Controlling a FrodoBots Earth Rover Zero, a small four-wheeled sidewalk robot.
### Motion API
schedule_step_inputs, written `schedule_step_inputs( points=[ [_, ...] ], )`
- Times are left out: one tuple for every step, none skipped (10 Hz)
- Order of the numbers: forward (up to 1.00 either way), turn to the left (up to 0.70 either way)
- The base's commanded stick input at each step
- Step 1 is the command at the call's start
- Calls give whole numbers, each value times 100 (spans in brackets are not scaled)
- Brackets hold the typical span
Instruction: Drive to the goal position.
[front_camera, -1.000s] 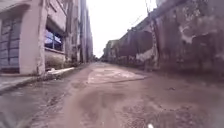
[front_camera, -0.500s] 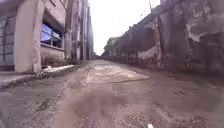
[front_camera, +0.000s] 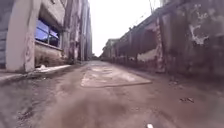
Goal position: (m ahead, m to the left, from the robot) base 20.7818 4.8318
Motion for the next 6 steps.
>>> schedule_step_inputs(
  points=[
    [50, 0],
    [50, 0],
    [50, 0],
    [50, 0],
    [50, 0],
    [50, 0]
  ],
)
